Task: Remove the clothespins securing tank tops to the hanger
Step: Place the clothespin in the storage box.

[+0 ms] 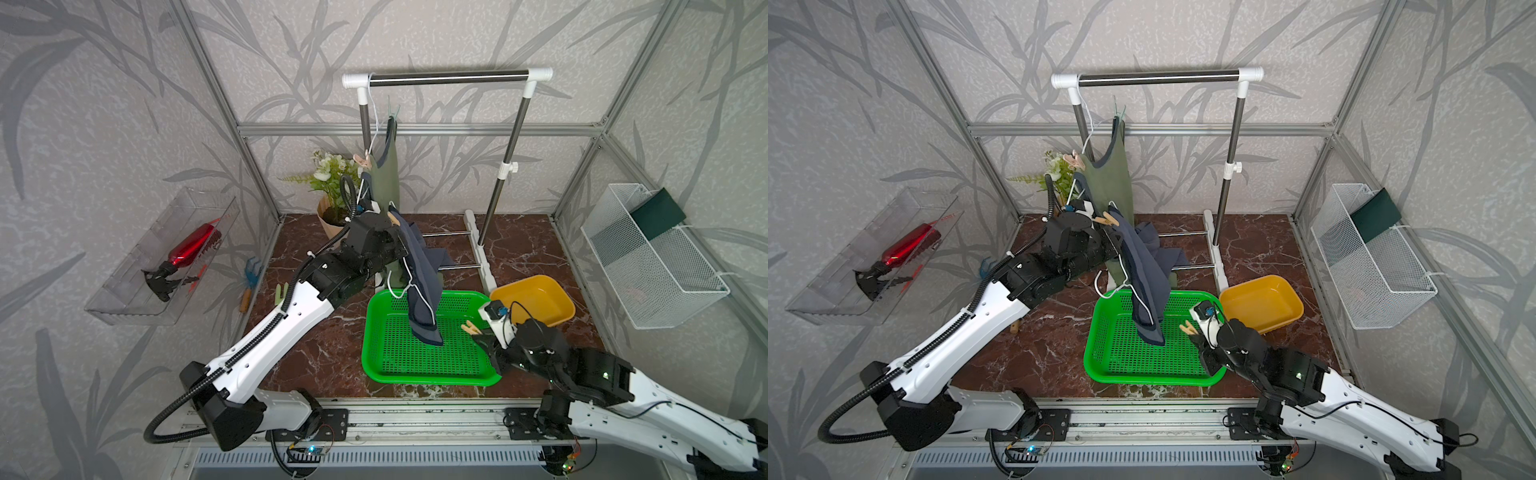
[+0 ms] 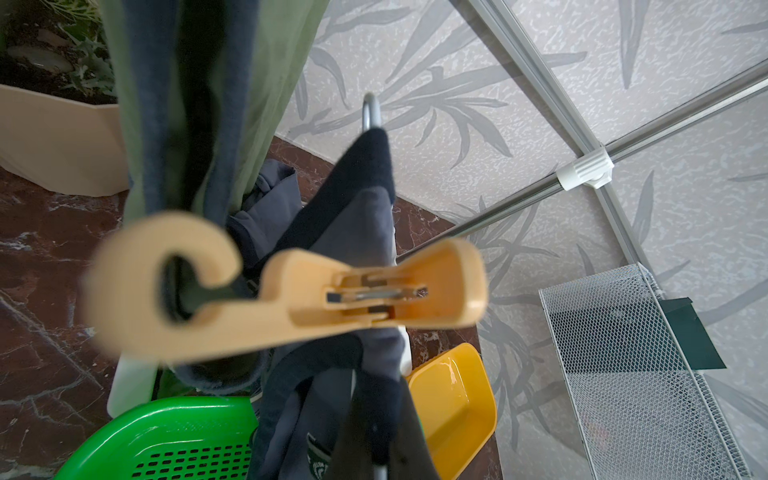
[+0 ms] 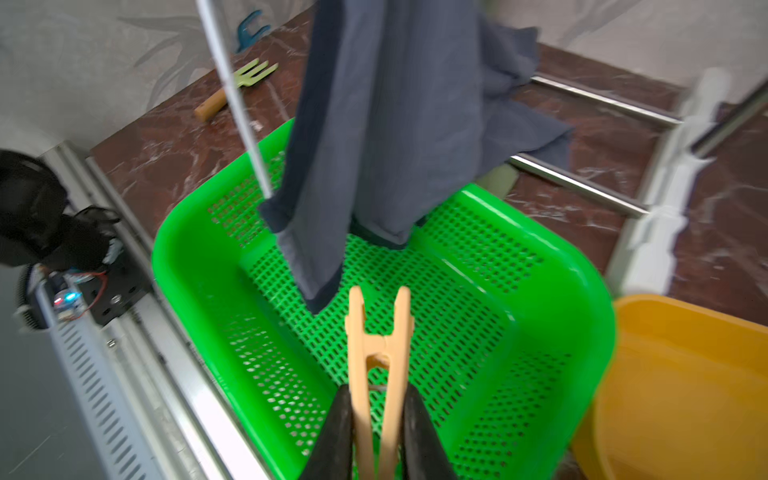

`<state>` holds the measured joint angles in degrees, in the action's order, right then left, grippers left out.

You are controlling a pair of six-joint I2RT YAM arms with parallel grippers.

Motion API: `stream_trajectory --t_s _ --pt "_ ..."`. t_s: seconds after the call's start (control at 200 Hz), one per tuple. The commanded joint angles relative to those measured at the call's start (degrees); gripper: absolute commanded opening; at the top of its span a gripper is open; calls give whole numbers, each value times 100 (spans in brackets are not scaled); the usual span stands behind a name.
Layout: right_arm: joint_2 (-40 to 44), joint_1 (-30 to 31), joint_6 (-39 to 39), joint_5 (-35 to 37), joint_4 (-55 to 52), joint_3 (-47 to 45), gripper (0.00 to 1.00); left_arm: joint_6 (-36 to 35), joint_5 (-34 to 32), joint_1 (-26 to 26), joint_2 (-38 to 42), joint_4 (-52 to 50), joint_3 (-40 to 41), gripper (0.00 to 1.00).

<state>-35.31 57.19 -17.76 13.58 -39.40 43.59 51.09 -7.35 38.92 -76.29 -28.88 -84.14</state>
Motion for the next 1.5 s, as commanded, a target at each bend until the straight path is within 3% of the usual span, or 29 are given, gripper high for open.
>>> stream_trajectory --t_s 0.0,0.16,0.255,0.445,0.69,0.735,0.76,0.81,0.835,0.925,1.055,1.165,1.285,1.385,1.495 --pt "8 -1019 24 130 -728 384 2 2 -11 -19 -52 81 -179 0" --pt "-924 -3638 436 -1566 -533 562 1 5 110 -13 -96 76 -243 0" --pt "-1877 -4521 692 -1873 -427 657 2 13 128 -14 -79 78 -213 0" --pt "-3581 -4892 916 -1878 -911 1210 3 39 263 -15 -38 119 -186 0" --pt "-3933 -4892 948 -1525 -1018 1117 5 86 348 -12 30 232 -59 0" --pt "-4014 -4894 955 -1502 -1034 1145 11 106 366 -13 20 247 -41 0" --pt "-4084 -4894 950 -1483 -1084 1182 20 109 381 -13 20 252 -35 0" --pt "-4231 -4893 974 -1473 -1225 1308 57 114 413 -14 1 252 -40 0" --pt "-4311 -4895 992 -1500 -1319 1381 69 119 431 -13 -5 252 -44 0" --pt "-4204 -4878 1052 -1703 -1450 1533 80 162 445 0 -11 181 -67 0" --pt "-2748 -4506 955 -2106 -950 1453 80 195 412 33 0 74 -103 0" --pt "-1920 -3593 888 -2280 -928 1955 79 203 174 212 3 90 -148 0" --pt "-1927 -1981 863 -2043 -946 2681 79 216 76 421 -102 143 -283 0" --pt "-2150 -403 980 -1320 -647 2981 79 257 -8 550 -245 118 -406 0" --pt "-2425 490 1170 -1014 -260 3055 79 397 -150 626 -350 92 -450 0"
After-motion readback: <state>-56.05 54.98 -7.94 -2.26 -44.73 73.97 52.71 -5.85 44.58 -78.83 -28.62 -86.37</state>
